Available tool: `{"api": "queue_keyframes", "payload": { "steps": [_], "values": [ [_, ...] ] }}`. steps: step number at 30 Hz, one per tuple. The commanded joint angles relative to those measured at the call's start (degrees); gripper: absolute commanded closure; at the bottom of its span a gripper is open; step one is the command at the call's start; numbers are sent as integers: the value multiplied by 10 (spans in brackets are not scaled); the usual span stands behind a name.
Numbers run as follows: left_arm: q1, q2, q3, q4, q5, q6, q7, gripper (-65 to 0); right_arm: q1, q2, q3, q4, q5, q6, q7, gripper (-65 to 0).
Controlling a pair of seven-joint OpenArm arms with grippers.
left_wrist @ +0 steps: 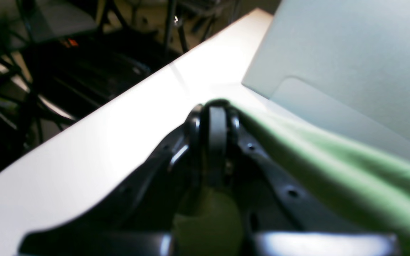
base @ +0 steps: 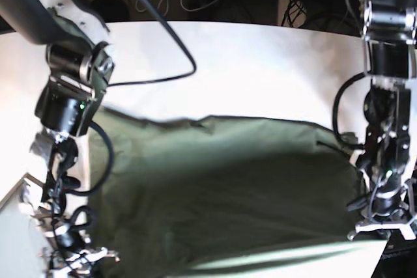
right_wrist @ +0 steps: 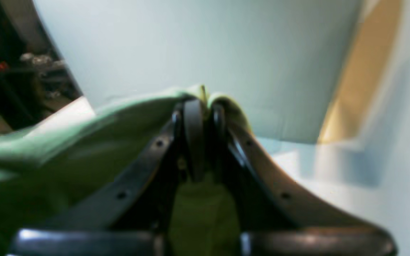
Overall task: Layout the t-shirt on the table in an organized manner, then fold the t-shirt properly
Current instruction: 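Raise the shirt high with both grippers to shake it out, then lower the hanging shirt onto the table with both grippers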
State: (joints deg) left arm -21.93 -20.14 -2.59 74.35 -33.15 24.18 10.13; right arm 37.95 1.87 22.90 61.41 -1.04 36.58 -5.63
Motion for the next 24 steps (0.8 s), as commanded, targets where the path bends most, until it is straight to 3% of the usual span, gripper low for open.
{"api": "queue_keyframes", "payload": {
  "steps": [1, 7, 9, 11, 14, 18, 19, 24],
  "values": [
    [-35, -2, -5, -23, 6, 4, -15, -1, 40, 6, -7, -22, 10, -1, 19, 0],
    [-118, 23, -8, -168, 1, 3, -16, -4, 107, 47, -66, -189, 10, -2, 18, 0],
    [-147, 31, -8, -210, 0, 3, -13, -46, 129, 60, -91, -240, 10, -2, 18, 0],
    [-174, 43, -10, -253, 0, 4, -10, -155, 156, 72, -112, -298, 10, -2, 18, -69],
    [-194, 45, -10, -287, 0, 4, -10, -369, 173, 82, -118, -330, 11, -2, 19, -234],
    [-193, 45, -9, -286, 0, 4, -10, -609, 173, 88, -117, -327, 13, -2, 19, -445],
    [-189, 45, -9, -286, 0, 4, -10, -645, 171, 91, -117, -327, 13, -2, 19, -488],
    [-142, 45, -9, -282, 0, 4, -12, -649, 143, 100, -118, -327, 13, -2, 18, -594]
  ]
}}
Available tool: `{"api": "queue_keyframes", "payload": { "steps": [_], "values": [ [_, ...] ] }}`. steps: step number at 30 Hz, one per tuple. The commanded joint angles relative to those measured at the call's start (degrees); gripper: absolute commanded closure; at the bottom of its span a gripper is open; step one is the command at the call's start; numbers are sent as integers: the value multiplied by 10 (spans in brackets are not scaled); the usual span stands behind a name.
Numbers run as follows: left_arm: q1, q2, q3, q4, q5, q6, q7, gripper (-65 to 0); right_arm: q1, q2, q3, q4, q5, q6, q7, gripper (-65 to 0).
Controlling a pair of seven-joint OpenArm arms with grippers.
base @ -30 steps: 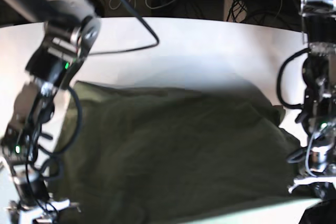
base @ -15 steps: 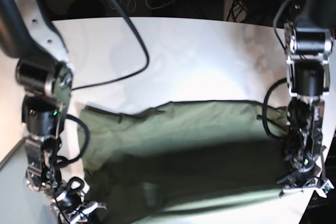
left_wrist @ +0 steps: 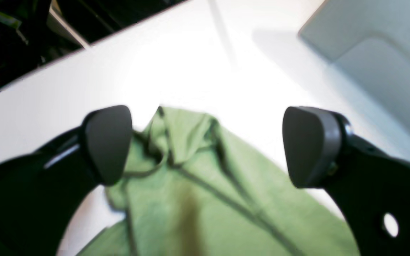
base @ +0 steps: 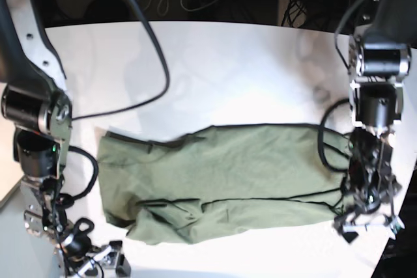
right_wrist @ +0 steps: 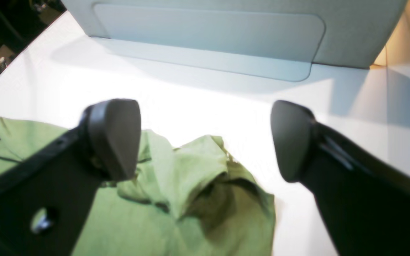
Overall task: Layout the t-shirt on the table in an organized manner, then fold the t-shirt properly
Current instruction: 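Lower the hanging shirt onto the table with both grippers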
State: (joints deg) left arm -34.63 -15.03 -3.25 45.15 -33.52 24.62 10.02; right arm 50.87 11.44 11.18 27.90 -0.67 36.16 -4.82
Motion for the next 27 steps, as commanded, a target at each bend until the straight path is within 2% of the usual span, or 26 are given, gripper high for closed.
{"api": "queue_keyframes", "payload": {
  "steps": [1, 9, 12, 15, 16, 18, 20, 24, 27],
  "values": [
    [-3, -6, -2, 16, 4, -1, -12, -641, 6, 5, -1, 12, 9, 2, 10, -599],
    [159, -19, -3, 128, 4, -1, -13, -628, -111, 7, 13, 109, 10, 2, 5, -602],
    [202, -37, -3, 134, 4, -1, -14, -628, -161, -3, 35, 162, 10, 2, 5, -603],
    [211, -52, -3, 105, 5, -6, -14, -628, -211, -8, 53, 216, 10, 2, 5, -602],
    [210, -55, -3, 95, 6, -21, -14, -628, -225, -8, 55, 232, 10, 2, 5, -602],
    [210, -60, -3, 75, 5, -78, -14, -628, -262, -9, 57, 273, 10, 2, 5, -602],
    [209, -60, -3, 71, 10, -120, -14, -627, -301, -10, 61, 315, 10, 2, 5, -602],
    [194, -57, -3, 59, 12, -131, -14, -627, -361, -32, 97, 390, 10, 3, 4, -602],
    [184, -56, -3, 24, 11, -131, -14, -627, -394, -43, 113, 444, 10, 4, -27, -602]
  ]
}}
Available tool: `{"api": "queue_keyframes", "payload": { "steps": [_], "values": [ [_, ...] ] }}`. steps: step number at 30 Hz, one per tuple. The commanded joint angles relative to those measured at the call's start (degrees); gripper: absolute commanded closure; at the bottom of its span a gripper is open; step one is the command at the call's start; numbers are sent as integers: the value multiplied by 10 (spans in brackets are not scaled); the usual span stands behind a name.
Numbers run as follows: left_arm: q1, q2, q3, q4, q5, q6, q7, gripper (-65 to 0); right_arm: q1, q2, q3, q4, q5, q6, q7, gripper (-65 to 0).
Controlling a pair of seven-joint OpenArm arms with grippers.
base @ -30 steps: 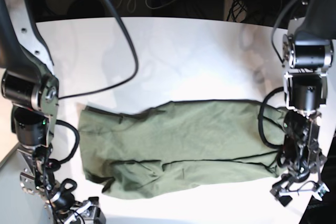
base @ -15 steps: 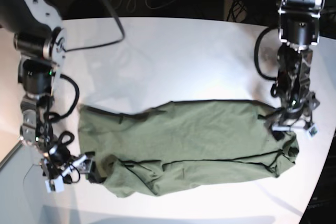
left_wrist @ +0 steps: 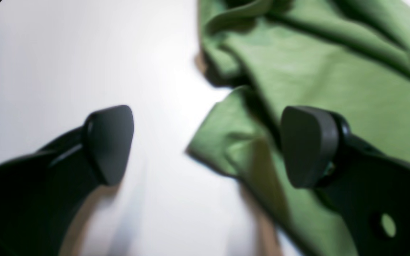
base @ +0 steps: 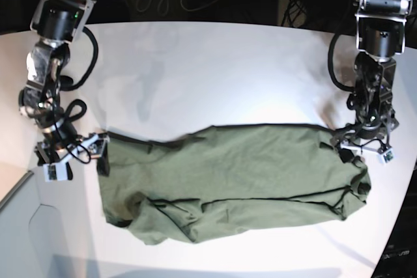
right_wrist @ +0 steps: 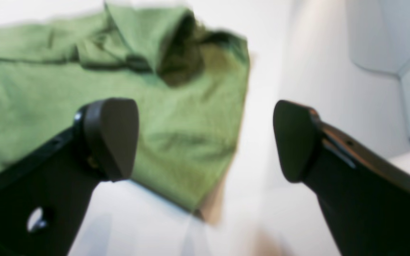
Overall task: Layout the t-shirt on the table in an organized manner, then fold the t-shirt properly
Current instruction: 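Lower the hanging shirt onto the table with both grippers, then open both grippers and regrasp the two ends of the shirt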
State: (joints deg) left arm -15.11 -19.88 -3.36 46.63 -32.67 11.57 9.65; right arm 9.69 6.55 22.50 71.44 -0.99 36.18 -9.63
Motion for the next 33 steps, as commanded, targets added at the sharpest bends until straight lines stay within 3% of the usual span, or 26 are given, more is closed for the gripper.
{"api": "queue_keyframes", "payload": {
  "steps": [1, 4, 5, 7, 15, 25, 33],
  "values": [
    [-18, -7, -1, -3, 3, -2, -11, -627, 5, 2, 10, 34, 14, 3, 4, -603],
    [-29, -7, 2, -43, 3, -5, -11, -627, -29, -36, 62, 112, 26, 12, -47, -604],
    [-30, -6, 2, -49, 3, -5, -11, -627, -39, -47, 75, 136, 40, 29, -57, -604],
    [-30, -6, 2, -51, 3, -5, -11, -627, -60, -56, 86, 170, 60, 38, -72, -604],
    [-30, -6, 2, -56, 3, -5, -11, -627, -93, -54, 64, 195, 80, 38, -78, -598],
    [-26, -6, 3, -56, 3, -5, -10, -627, -92, -54, 27, 192, 75, 38, -79, -419],
    [-47, -6, 3, -61, 4, -5, -9, -626, -88, -47, 29, 120, 75, 38, -78, -264]
  ]
}}
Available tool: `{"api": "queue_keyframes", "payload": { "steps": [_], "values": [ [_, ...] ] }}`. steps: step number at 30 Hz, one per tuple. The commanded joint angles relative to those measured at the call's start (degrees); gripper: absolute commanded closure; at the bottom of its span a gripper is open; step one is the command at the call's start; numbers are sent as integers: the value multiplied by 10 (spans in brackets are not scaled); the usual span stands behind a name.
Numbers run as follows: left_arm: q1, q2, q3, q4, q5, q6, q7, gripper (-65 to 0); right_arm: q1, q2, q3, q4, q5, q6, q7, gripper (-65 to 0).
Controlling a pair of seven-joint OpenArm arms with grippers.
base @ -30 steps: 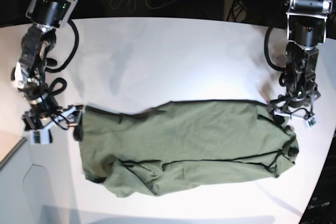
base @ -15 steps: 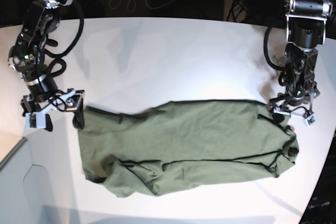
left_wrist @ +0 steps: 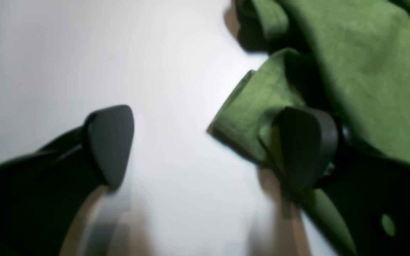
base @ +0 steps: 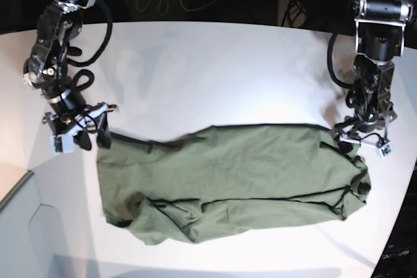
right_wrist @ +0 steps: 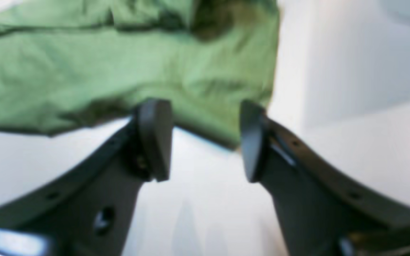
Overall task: Layout the t-shirt on the table in an organized manner, then fold the t-shirt properly
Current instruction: 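Open both grippers and regrasp the two ends of the shirt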
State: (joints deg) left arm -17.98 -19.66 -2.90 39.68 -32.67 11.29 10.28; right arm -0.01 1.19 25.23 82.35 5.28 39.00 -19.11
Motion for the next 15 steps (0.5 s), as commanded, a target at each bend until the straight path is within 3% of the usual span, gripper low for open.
{"api": "queue_keyframes", "payload": {
  "steps": [1, 4, 9, 15],
  "values": [
    [-24, -7, -1, -2, 4, -2, -15, -626, 8, 9, 1, 5, 13, 10, 18, -254],
    [-45, 6, -1, -44, 30, -2, -16, -613, 4, 9, 1, 3, 14, 10, 20, -252],
    [-56, 19, -3, -55, 88, -2, -18, -431, 4, 10, 1, 3, 12, 10, 18, -252],
    [-56, 34, -1, -55, 100, -2, -40, -338, 8, 10, 1, 2, 12, 10, 17, -252]
  ]
}}
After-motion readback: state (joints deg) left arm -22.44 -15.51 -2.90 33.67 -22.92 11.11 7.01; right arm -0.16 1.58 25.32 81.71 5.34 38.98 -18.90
